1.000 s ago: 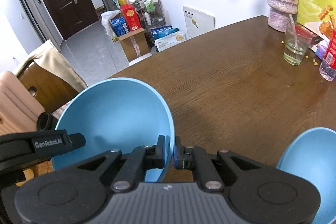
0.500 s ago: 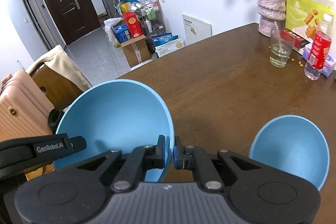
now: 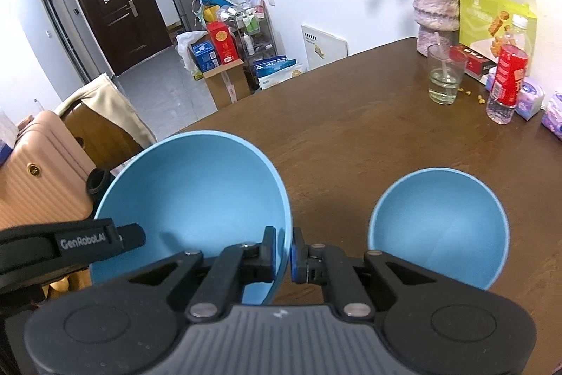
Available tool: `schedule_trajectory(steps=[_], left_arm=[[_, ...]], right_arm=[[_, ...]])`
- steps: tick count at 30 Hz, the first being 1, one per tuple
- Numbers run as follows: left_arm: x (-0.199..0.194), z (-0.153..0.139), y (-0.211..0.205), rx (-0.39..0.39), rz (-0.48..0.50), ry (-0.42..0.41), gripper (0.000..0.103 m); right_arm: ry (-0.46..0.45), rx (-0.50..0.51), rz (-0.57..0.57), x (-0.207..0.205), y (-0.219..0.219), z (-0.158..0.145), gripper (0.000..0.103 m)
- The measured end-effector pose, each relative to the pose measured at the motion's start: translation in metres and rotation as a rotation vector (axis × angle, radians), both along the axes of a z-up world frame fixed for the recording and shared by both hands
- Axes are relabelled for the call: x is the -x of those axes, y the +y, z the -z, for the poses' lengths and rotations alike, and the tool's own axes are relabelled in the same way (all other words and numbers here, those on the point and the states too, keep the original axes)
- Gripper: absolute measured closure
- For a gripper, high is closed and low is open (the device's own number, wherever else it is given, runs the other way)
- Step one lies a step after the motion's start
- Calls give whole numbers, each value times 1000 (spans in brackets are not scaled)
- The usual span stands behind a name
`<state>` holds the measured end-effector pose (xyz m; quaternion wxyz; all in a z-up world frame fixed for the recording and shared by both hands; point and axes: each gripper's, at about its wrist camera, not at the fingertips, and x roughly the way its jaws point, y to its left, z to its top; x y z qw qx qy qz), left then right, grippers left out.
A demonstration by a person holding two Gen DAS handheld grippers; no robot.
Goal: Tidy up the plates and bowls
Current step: 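Lift the blue bowl with both grippers and carry it toward the stacked bowls, then lower the held blue bowl onto the stacked blue bowls with both grippers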
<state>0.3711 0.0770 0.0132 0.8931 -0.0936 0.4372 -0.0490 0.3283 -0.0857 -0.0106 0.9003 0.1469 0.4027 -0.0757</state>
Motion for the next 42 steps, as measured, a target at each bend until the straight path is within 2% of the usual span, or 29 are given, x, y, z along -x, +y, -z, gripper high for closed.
schedule_trajectory(steps=[18, 42], left_arm=[[42, -10, -47, -10, 13, -3, 87], [61, -9, -132, 13, 67, -1, 87]], right_arm=[[-48, 18, -7, 41, -41, -21, 95], [-48, 39, 45, 70, -121, -23, 96]])
